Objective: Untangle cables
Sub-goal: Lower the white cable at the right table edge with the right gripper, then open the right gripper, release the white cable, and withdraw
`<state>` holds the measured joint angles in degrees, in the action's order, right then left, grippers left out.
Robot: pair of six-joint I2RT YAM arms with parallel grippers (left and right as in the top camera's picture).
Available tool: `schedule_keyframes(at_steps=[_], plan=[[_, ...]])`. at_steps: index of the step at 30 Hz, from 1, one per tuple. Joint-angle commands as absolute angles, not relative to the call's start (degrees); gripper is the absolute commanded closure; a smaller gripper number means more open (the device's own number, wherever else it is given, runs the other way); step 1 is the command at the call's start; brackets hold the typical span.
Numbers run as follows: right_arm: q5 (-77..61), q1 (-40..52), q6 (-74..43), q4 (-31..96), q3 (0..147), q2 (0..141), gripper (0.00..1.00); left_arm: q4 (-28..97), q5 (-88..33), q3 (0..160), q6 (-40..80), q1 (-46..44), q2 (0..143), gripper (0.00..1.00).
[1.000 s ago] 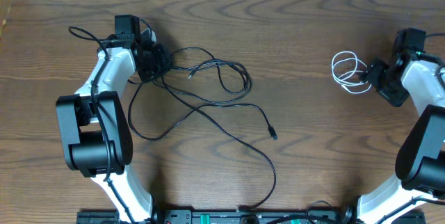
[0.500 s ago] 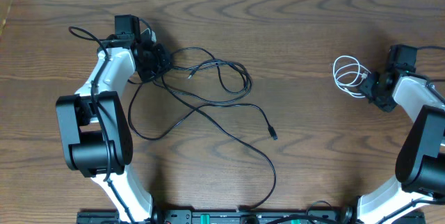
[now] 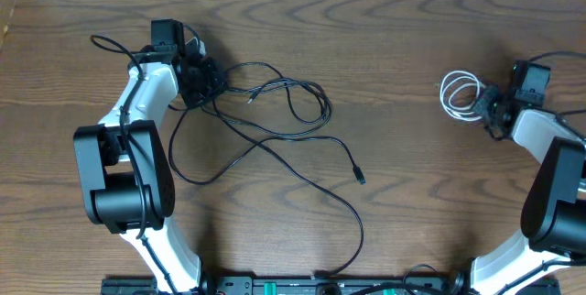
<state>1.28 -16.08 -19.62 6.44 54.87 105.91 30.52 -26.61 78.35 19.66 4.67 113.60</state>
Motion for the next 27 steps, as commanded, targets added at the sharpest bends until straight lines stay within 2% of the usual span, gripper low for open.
schedule_keyframes(at_steps=[1,5,7,10,11,13,14,24,27], plan=[[-4.9,-17.9,-14.5,-2.3,54.6,106.5,0.99,30.5,-25.8,78.1,19.8,4.7,113.8,0.91],[-5.1,-19.9,-14.5,-6.9,57.0,106.5,0.99,30.5,-25.8,78.1,19.8,4.7,113.8,0.91],[-6.3,-20.6,-14.6,-3.3,60.2,106.5,0.99,30.5,-25.8,78.1,19.8,4.7,113.8,0.91],[-7.6,-20.7,-14.5,8.5,66.9,106.5,0.99,30.5,-25.8,78.1,19.8,4.7,113.8,0.91],[-7.7,-20.7,-14.5,10.9,67.9,106.5,0.95,30.5,-25.8,78.1,19.8,4.7,113.8,0.91],[-8.0,-20.6,-14.5,14.0,68.8,106.5,0.44,30.5,-25.8,78.1,19.8,4.7,113.8,0.91],[-8.0,-20.5,-13.7,14.3,68.8,106.5,0.01,30.5,-25.8,78.1,19.8,4.7,113.8,0.91],[-8.1,-19.8,-10.6,18.9,68.8,106.5,0.01,30.5,-25.8,78.1,19.8,4.7,113.8,0.91],[-1.8,-19.7,-12.2,16.9,68.9,106.5,0.01,30.5,-25.8,78.1,19.8,4.7,113.8,0.91]])
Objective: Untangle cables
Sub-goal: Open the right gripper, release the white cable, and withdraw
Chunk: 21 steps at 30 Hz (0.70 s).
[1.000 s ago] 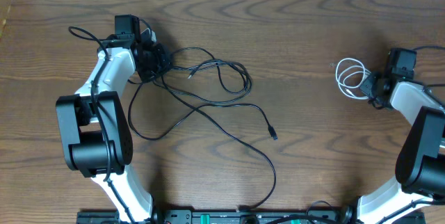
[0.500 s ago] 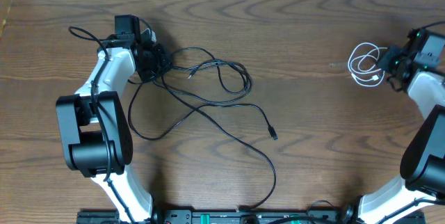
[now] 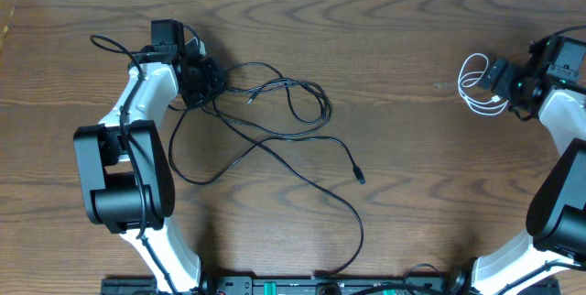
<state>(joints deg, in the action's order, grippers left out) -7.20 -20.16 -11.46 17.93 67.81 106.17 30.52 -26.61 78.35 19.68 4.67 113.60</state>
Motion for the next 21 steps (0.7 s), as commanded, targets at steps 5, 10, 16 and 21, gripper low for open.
schedule_keyframes(at_steps=[5,10,16,21], plan=[[-5.4,-19.7,-13.0,13.2,69.8,106.5,0.01,30.5,-25.8,78.1,19.8,4.7,113.8,0.91],[-10.3,-19.6,-13.3,8.2,69.8,106.5,0.01,30.5,-23.0,78.1,19.8,4.6,113.8,0.91],[-12.2,-17.4,-13.2,5.6,69.8,106.5,0.01,30.5,-22.9,78.1,19.8,4.6,113.8,0.91],[-7.6,-17.2,-13.3,16.9,69.6,106.5,0.01,30.5,-22.9,78.1,19.8,4.6,113.8,0.91]])
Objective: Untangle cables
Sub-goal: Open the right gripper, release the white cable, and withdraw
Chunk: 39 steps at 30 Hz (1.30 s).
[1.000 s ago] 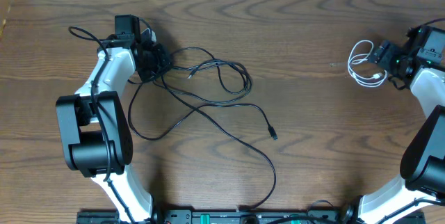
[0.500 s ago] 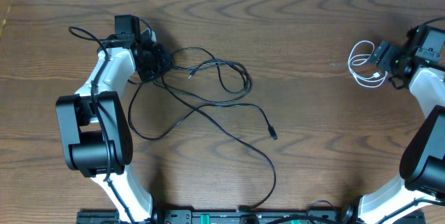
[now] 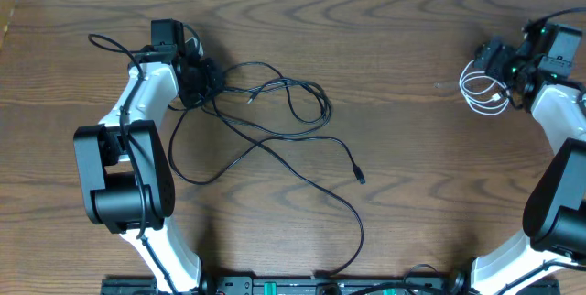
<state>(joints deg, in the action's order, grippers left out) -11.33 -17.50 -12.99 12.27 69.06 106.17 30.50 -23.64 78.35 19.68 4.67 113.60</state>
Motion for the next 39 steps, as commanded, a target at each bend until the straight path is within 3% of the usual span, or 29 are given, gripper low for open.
schedule_keyframes(at_steps=[1,4,5,6,10,11,26,33,35,38,39], plan=[[-4.9,-17.2,-13.2,19.8,69.4,106.7,0.01,30.5,-22.9,78.1,19.8,4.6,113.8,0.91],[-1.2,-17.5,-13.2,25.3,68.1,107.7,0.02,30.5,-22.9,78.1,19.8,4.6,113.8,0.91],[-1.2,-17.8,-13.2,25.6,67.3,108.7,0.14,30.5,-22.9,78.1,19.8,4.6,113.8,0.91],[-1.2,-17.9,-13.2,25.5,67.0,109.2,0.20,30.5,-22.9,78.1,19.8,4.6,113.8,0.91],[-1.0,-18.8,-13.3,25.1,66.9,114.6,0.96,30.6,-22.9,78.1,19.8,4.6,113.8,0.91],[-0.8,-19.0,-13.3,25.1,66.9,115.3,0.99,30.7,-22.9,78.1,19.8,4.6,113.8,0.91],[-0.8,-24.4,-15.9,3.6,67.0,119.6,0.99,30.7,-22.9,78.1,19.8,4.6,113.8,0.91],[-10.9,-24.7,-17.3,4.5,70.0,117.0,0.98,30.7,-22.9,78.1,19.8,4.6,113.8,0.91],[-10.9,-24.7,-18.7,6.7,71.1,114.3,0.61,30.7,-22.9,78.1,19.8,4.6,113.8,0.91],[-10.4,-24.9,-18.7,9.0,72.1,109.8,0.30,30.7,-22.9,78.1,19.8,4.6,113.8,0.91],[-10.5,-24.9,-18.7,9.7,72.3,108.3,0.27,30.7,-22.9,78.1,19.8,4.6,113.8,0.91]])
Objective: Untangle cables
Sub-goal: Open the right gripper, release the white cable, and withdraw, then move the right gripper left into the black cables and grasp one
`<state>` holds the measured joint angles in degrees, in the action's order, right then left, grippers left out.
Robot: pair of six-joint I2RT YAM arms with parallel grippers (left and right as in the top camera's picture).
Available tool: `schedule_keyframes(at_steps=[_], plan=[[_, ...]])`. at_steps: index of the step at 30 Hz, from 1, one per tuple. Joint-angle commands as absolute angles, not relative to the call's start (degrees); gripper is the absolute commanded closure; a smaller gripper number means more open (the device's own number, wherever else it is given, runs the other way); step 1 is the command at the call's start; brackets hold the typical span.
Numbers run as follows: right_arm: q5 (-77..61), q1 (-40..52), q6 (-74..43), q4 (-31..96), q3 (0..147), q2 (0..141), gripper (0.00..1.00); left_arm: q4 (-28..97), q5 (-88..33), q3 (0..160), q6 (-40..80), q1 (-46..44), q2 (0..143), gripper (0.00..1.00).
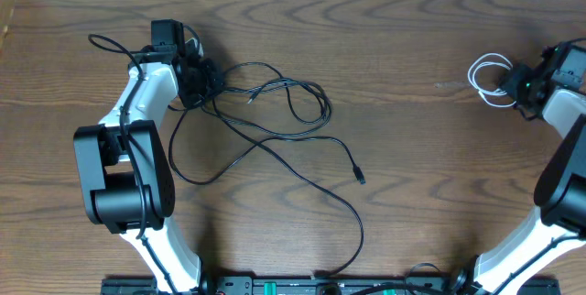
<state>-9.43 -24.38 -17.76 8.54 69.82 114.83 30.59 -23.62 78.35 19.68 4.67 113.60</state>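
A long black cable [275,139] sprawls in loose crossing loops over the middle of the wooden table; one end carries a small plug [360,176] and another strand runs down to the front edge. My left gripper [205,81] sits at the tangle's upper left corner, its fingers closed on a bunch of the black cable. At the far right, a small white cable coil [489,77] hangs from my right gripper [515,83], which is shut on its right side. The white coil lies well apart from the black cable.
The table's far edge runs along the top. A thin black wire loop [99,42] lies left of the left arm. Both arm bases stand at the front edge.
The right gripper has moved right and slightly down with the white coil, which now looks smaller and sits nearer the table's right edge. The left arm and the black cable are unchanged.
The right gripper first held the white coil at the right side, lower down. It then had it farther right and higher, then near the far right with the coil below it, and now at the right edge. The left gripper stayed on the black tangle throughout.
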Motion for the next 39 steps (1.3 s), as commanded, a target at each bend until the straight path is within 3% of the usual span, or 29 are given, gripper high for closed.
schedule_keyframes(at_steps=[1,6,13,17,18,19,21,22,29,34,39], plan=[[-10.5,-24.9,-18.7,10.0,72.4,106.9,0.25,30.7,-22.9,78.1,19.8,4.6,113.8,0.91],[-15.7,-24.1,-18.7,15.5,72.4,100.7,0.01,30.7,-22.9,78.1,19.8,4.6,113.8,0.91],[-23.0,-19.4,-18.7,26.7,72.0,101.7,0.01,30.7,-22.9,78.1,19.8,4.6,113.8,0.91],[-27.3,-14.2,-18.7,27.1,71.3,101.9,0.01,30.7,-22.9,78.1,19.8,4.6,113.8,0.91],[-28.1,-11.7,-18.7,26.4,71.3,101.9,0.09,30.7,-22.9,78.1,19.8,4.6,113.8,0.91],[-27.8,-9.6,-19.4,25.3,71.3,102.0,0.24,30.7,-22.9,78.1,19.8,4.6,113.8,0.92],[-27.1,-5.0,-21.0,22.5,71.3,102.0,0.83,30.7,-22.9,78.1,19.8,4.6,113.8,0.92],[-26.1,-3.0,-22.3,21.6,71.3,102.0,0.99,30.7,-22.9,78.1,19.8,4.5,113.8,0.92],[-13.4,12.4,-30.0,16.6,71.3,103.2,0.98,30.3,-22.9,78.1,19.8,2.3,113.8,0.92],[-10.4,22.3,-30.9,14.6,71.3,108.8,0.80,29.6,-22.9,78.1,19.8,0.8,113.8,0.91],[-10.4,28.4,-30.8,12.4,71.3,115.6,0.88,29.6,-22.9,78.1,19.8,0.7,113.8,0.86]])
